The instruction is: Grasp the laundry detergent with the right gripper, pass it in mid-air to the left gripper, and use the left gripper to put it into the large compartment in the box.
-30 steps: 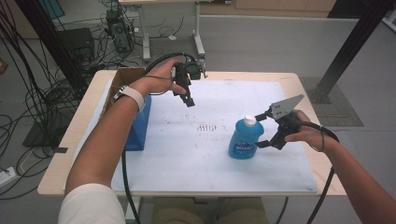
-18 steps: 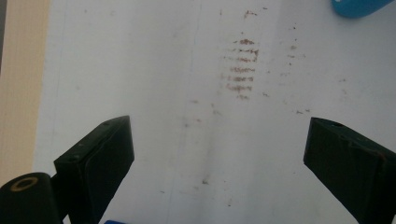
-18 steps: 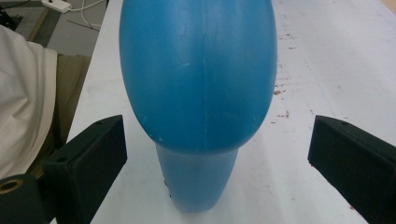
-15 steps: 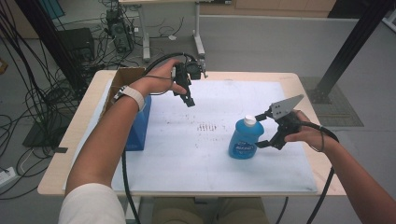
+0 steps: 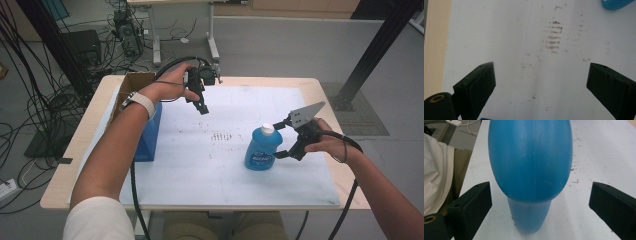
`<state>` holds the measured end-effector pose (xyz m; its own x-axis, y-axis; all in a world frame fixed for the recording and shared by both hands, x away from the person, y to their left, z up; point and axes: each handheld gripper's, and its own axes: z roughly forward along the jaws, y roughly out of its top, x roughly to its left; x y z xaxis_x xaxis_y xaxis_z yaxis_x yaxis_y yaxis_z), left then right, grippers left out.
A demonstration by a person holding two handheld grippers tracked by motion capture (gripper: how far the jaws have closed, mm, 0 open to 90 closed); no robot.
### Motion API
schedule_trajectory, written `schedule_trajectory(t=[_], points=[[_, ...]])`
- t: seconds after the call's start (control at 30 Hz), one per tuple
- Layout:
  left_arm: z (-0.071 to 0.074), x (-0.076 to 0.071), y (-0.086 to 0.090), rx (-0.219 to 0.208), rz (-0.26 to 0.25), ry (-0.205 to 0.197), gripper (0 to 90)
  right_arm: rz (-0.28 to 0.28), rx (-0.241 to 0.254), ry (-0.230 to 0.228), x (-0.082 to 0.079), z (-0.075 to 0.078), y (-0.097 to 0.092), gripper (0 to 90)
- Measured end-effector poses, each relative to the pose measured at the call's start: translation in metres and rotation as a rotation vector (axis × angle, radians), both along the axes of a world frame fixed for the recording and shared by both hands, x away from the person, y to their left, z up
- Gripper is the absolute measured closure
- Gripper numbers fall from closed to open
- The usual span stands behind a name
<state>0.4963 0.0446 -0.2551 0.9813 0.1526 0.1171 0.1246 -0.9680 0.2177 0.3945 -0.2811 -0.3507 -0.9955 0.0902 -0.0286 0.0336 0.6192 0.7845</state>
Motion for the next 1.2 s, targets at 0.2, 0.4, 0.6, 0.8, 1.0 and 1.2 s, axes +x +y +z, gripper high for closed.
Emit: schedule_trajectory(t=[0.2, 0.4, 0.6, 0.8, 1.0, 1.2], points=[[0.0, 0.0, 0.0, -0.001, 0.001, -0.001, 9.0, -0.004, 0.001, 0.001, 0.0, 0.0, 0.0, 4.5], [-0.001, 0.0, 0.0, -0.006, 0.004, 0.0, 9.0, -0.006, 0.004, 0.001, 0.0, -0.001, 0.0, 4.5], [0.0, 0.0, 0.001, -0.001, 0.003, -0.002, 9.1, -0.007, 0.014, -0.002, 0.0, -0.003, 0.001, 4.5], [0.0, 0.0, 0.001, -0.001, 0.004, -0.003, 9.1, -0.004, 0.028, -0.001, 0.001, -0.005, 0.005, 4.5], [-0.001, 0.0, 0.001, -0.006, 0.01, -0.001, 9.1, -0.009, 0.043, 0.0, 0.001, -0.008, 0.006, 4.5], [-0.001, 0.0, 0.001, -0.005, 0.006, -0.001, 9.1, -0.011, 0.057, 0.0, 0.0, -0.011, 0.007, 4.5]])
